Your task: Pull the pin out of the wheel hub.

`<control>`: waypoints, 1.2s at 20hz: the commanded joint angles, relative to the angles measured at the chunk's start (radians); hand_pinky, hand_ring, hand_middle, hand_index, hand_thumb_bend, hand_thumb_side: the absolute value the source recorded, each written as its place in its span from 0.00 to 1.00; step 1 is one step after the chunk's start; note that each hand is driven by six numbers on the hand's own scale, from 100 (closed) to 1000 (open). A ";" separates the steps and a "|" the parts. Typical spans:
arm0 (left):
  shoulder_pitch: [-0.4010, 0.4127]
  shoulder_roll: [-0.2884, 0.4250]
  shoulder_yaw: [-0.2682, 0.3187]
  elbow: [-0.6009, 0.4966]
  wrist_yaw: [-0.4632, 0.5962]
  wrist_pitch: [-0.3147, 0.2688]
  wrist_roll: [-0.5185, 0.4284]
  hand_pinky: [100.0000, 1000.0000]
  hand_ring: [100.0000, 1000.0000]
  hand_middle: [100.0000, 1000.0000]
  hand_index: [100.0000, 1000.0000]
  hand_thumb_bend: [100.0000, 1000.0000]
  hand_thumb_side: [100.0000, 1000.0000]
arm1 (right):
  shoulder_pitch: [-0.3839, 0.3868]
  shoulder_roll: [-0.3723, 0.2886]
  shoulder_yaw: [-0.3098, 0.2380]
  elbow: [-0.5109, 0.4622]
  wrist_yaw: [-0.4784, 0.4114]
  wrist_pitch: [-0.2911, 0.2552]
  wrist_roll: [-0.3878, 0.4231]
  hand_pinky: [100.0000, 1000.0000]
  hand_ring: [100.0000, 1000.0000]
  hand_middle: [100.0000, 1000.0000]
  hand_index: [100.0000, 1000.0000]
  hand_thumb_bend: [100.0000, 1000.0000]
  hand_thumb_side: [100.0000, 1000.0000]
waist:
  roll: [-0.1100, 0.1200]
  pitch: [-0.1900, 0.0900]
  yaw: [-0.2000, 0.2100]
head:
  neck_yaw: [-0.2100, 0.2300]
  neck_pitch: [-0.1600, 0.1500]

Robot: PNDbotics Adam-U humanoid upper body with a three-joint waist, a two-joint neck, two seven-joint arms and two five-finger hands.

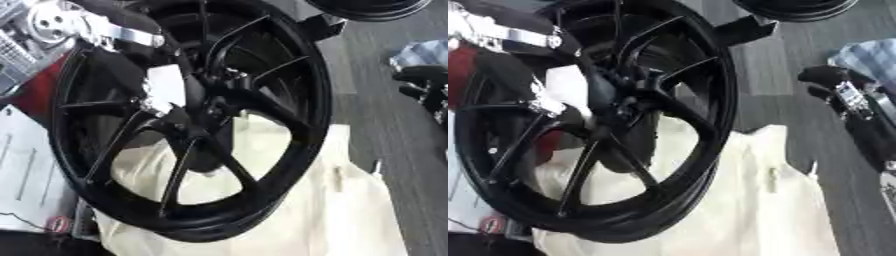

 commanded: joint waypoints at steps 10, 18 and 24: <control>-0.011 0.023 0.032 -0.013 0.012 0.038 -0.011 0.87 0.77 0.70 0.83 0.37 0.53 | -0.005 -0.009 -0.003 -0.020 -0.001 0.011 -0.004 0.95 0.94 0.73 0.76 0.00 0.77 | -0.003 -0.015 -0.001 | 0.001 -0.020; -0.022 0.031 0.056 -0.061 0.019 0.052 -0.011 0.86 0.72 0.60 0.76 0.30 0.31 | -0.006 -0.007 -0.001 -0.020 0.002 0.017 -0.006 0.95 0.94 0.73 0.76 0.00 0.78 | -0.002 -0.011 0.001 | 0.002 -0.023; -0.019 0.035 0.056 -0.069 -0.015 0.070 -0.011 0.83 0.66 0.50 0.67 0.27 0.19 | -0.006 -0.005 -0.002 -0.020 0.003 0.018 -0.008 0.95 0.94 0.73 0.76 0.00 0.78 | -0.002 -0.010 0.001 | 0.003 -0.023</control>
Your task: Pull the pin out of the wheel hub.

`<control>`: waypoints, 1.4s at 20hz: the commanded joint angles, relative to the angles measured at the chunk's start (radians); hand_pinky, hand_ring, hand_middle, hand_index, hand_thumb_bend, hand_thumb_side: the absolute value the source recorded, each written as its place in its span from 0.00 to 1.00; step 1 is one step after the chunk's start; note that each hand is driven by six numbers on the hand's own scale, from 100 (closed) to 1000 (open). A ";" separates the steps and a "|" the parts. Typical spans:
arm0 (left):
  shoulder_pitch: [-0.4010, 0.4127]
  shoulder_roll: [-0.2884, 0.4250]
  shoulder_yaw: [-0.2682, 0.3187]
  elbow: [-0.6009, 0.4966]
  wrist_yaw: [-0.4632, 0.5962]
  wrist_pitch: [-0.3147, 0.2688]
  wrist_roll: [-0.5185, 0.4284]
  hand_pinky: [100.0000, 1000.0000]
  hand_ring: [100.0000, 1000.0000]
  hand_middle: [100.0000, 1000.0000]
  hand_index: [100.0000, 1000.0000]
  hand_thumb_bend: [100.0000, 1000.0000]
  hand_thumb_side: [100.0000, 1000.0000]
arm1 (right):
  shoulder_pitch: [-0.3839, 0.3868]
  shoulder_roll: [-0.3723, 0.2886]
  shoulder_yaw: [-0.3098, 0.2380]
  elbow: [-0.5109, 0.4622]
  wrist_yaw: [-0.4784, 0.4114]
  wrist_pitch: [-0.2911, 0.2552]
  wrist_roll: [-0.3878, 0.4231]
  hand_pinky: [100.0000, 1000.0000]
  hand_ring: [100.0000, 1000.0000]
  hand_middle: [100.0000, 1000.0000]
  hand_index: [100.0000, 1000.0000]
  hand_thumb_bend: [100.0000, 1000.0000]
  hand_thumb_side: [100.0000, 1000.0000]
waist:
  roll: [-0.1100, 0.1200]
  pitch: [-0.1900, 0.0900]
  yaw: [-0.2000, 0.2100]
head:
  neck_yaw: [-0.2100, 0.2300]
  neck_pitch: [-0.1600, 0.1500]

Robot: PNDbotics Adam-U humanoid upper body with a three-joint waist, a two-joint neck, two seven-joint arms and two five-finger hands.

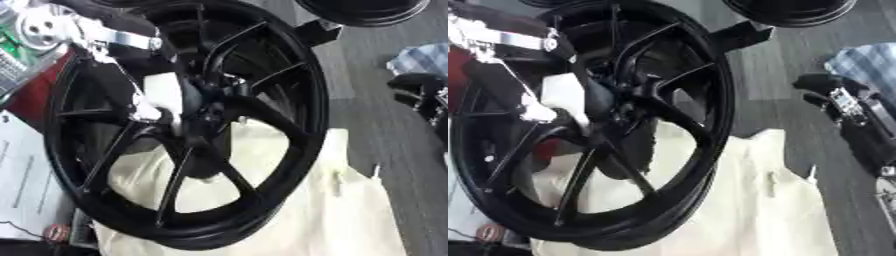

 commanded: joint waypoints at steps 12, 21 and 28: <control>-0.013 0.048 0.086 -0.079 0.050 0.112 -0.021 0.74 0.49 0.27 0.36 0.07 0.15 | -0.006 -0.007 -0.005 -0.020 0.002 -0.001 -0.004 0.95 0.94 0.73 0.76 0.00 0.78 | -0.006 -0.015 0.001 | 0.005 -0.010; 0.010 0.097 0.294 -0.153 0.106 0.154 0.145 0.73 0.45 0.20 0.32 0.00 0.15 | -0.001 -0.007 -0.008 -0.020 0.000 -0.009 -0.003 0.95 0.94 0.73 0.76 0.00 0.78 | -0.015 -0.020 0.009 | -0.001 -0.008; 0.202 0.237 0.529 -0.036 0.145 0.153 0.365 0.74 0.44 0.20 0.33 0.00 0.16 | 0.006 -0.007 -0.024 -0.020 -0.002 -0.035 -0.014 0.95 0.94 0.73 0.76 0.00 0.76 | -0.031 -0.018 0.025 | -0.002 -0.003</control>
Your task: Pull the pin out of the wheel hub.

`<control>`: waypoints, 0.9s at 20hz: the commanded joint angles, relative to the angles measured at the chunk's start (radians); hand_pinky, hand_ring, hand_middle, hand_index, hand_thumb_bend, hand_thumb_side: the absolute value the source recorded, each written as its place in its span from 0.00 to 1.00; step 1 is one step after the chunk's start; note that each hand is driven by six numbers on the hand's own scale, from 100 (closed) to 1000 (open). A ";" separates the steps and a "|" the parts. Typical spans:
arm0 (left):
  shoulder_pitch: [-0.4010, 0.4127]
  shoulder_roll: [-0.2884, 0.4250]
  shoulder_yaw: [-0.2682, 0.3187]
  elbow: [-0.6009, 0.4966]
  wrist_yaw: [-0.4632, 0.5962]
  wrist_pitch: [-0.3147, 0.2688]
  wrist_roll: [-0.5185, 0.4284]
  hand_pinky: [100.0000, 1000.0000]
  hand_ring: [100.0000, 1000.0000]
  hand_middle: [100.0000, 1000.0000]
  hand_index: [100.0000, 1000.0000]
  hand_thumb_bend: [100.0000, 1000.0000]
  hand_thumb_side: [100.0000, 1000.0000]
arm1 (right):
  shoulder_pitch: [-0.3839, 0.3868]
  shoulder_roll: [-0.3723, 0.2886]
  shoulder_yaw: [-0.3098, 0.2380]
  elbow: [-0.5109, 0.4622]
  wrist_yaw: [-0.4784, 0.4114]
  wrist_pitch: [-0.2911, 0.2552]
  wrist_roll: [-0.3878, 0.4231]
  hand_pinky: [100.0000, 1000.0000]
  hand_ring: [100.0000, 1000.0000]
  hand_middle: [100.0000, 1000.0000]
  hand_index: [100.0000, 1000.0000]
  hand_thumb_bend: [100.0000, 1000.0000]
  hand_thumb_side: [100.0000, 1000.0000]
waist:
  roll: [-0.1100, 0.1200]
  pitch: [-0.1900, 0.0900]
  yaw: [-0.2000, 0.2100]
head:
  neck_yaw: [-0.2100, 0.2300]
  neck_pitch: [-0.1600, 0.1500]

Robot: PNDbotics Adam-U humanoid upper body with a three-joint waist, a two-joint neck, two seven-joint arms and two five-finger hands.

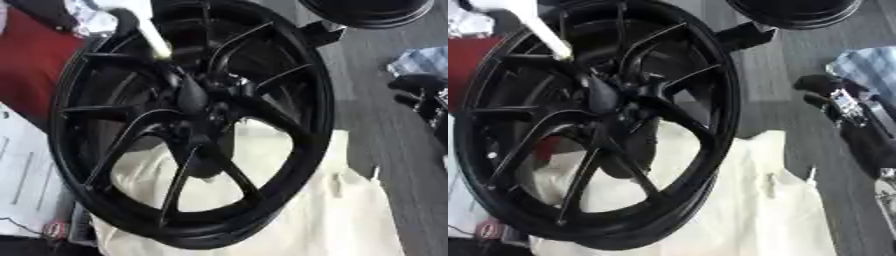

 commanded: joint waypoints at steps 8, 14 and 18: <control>0.282 0.135 0.240 0.196 0.060 -0.032 0.270 0.74 0.45 0.20 0.35 0.00 0.16 | -0.007 -0.010 -0.035 -0.020 -0.021 -0.039 -0.024 0.94 0.94 0.73 0.76 0.00 0.74 | -0.029 -0.019 0.007 | 0.044 -0.006; 0.383 0.122 0.280 0.193 0.052 -0.043 0.346 0.78 0.54 0.40 0.55 0.00 0.13 | -0.004 -0.003 -0.043 -0.020 -0.027 -0.047 -0.034 0.94 0.94 0.73 0.76 0.00 0.72 | -0.042 -0.020 0.006 | 0.069 -0.022; 0.434 0.111 0.299 0.209 0.033 -0.051 0.359 0.89 0.77 0.73 0.85 0.00 0.08 | -0.005 0.001 -0.046 -0.020 -0.029 -0.047 -0.037 0.94 0.94 0.73 0.76 0.00 0.70 | -0.044 -0.020 0.004 | 0.075 -0.021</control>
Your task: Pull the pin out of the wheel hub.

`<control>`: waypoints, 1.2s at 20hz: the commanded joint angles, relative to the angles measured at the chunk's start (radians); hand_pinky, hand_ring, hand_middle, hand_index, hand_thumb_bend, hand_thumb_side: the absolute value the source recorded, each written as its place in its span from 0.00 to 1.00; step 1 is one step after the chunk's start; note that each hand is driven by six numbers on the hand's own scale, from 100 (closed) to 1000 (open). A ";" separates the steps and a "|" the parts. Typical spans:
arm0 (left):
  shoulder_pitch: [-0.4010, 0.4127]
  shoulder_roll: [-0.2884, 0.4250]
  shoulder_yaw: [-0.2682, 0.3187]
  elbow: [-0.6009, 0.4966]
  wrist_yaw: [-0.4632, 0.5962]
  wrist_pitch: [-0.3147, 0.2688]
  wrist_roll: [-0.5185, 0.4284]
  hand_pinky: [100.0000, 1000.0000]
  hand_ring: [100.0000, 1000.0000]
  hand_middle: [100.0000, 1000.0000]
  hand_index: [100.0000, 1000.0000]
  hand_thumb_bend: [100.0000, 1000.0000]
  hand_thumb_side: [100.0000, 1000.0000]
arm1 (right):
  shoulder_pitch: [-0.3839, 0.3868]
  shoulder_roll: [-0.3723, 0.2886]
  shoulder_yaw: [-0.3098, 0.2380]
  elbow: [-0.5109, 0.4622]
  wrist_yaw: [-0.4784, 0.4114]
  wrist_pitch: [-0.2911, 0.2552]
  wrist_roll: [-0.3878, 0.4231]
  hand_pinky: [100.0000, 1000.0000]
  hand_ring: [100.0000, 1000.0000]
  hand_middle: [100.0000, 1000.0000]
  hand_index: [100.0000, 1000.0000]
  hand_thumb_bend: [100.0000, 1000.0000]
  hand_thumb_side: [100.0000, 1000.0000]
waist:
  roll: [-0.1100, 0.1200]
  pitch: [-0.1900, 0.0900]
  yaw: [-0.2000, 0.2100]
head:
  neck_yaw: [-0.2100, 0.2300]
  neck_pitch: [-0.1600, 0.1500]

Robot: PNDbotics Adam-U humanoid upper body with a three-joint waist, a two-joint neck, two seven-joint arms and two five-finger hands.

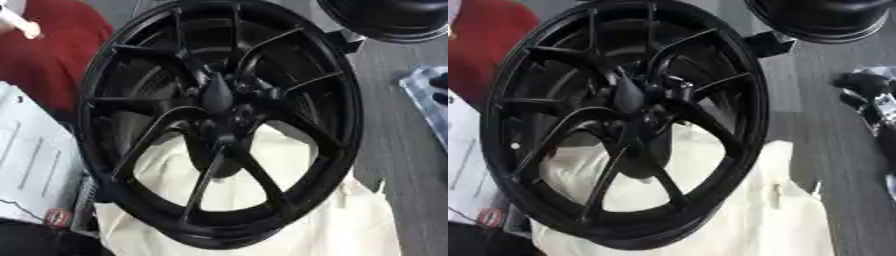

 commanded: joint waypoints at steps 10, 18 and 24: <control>0.069 -0.009 0.092 0.032 -0.032 -0.019 0.045 0.89 0.76 0.73 0.86 0.00 0.82 | -0.006 -0.005 -0.017 -0.020 -0.010 -0.001 -0.008 0.94 0.94 0.73 0.76 0.00 0.69 | 0.001 -0.016 0.007 | -0.014 -0.021; 0.063 -0.111 0.099 -0.123 0.341 -0.171 0.330 0.84 0.65 0.58 0.78 0.00 0.68 | -0.012 -0.003 -0.019 -0.020 -0.013 -0.003 -0.010 0.94 0.94 0.72 0.76 0.00 0.69 | -0.003 -0.011 0.013 | -0.018 -0.021; 0.057 -0.277 0.066 -0.249 0.521 -0.354 0.509 0.83 0.64 0.56 0.77 0.00 0.64 | -0.035 -0.009 -0.017 -0.020 -0.036 -0.015 -0.010 0.94 0.94 0.72 0.76 0.00 0.66 | -0.013 -0.011 0.004 | -0.004 -0.031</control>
